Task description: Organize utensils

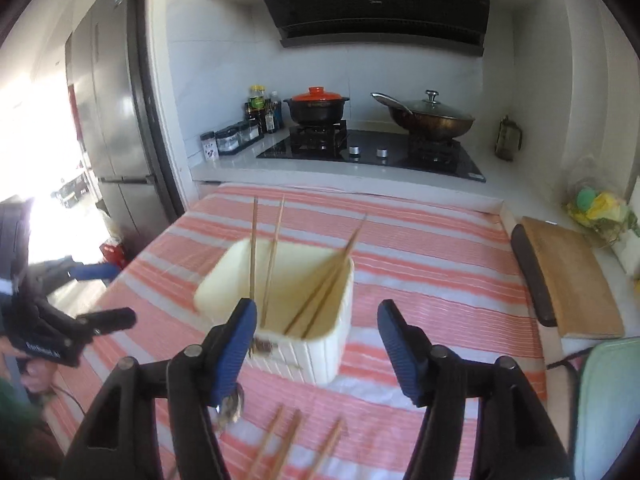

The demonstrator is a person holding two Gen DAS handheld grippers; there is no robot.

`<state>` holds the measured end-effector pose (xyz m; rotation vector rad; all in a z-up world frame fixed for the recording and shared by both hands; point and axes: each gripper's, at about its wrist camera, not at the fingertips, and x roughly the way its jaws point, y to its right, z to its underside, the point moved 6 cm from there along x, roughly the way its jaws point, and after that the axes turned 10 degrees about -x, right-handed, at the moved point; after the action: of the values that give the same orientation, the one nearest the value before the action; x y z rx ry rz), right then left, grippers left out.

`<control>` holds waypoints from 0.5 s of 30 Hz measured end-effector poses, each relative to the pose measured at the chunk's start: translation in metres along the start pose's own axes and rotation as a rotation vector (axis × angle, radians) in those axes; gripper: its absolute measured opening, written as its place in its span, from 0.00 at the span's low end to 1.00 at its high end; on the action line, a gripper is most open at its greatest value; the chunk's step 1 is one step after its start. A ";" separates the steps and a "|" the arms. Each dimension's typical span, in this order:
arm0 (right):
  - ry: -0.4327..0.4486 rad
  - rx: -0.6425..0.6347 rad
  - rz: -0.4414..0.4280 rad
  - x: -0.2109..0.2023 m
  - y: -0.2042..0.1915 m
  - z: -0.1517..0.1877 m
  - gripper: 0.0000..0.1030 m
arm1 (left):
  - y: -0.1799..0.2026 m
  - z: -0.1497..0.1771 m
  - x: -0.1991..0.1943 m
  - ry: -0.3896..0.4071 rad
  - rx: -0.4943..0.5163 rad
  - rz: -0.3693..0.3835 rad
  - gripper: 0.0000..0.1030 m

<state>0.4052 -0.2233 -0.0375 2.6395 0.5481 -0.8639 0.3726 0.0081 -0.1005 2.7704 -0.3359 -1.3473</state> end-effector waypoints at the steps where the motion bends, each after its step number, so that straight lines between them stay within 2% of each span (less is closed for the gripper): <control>1: -0.016 -0.018 0.021 -0.009 -0.004 0.021 0.65 | 0.000 0.020 -0.005 -0.019 0.001 -0.001 0.94; 5: -0.106 0.018 0.058 -0.028 -0.023 0.111 0.66 | -0.002 0.099 -0.012 -0.057 -0.094 0.017 0.96; 8: -0.159 0.097 0.051 -0.028 -0.034 0.171 0.66 | 0.000 0.136 -0.003 -0.059 -0.169 0.014 0.96; 12: -0.220 0.151 0.132 -0.018 -0.035 0.225 0.66 | -0.007 0.152 0.021 -0.027 -0.197 -0.064 0.96; 15: -0.253 0.166 0.179 -0.007 -0.032 0.242 0.66 | -0.021 0.156 0.039 -0.022 -0.191 -0.136 0.96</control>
<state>0.2657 -0.2940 -0.2255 2.6156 0.1797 -1.2077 0.2776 0.0286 -0.2309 2.6629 -0.0174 -1.3591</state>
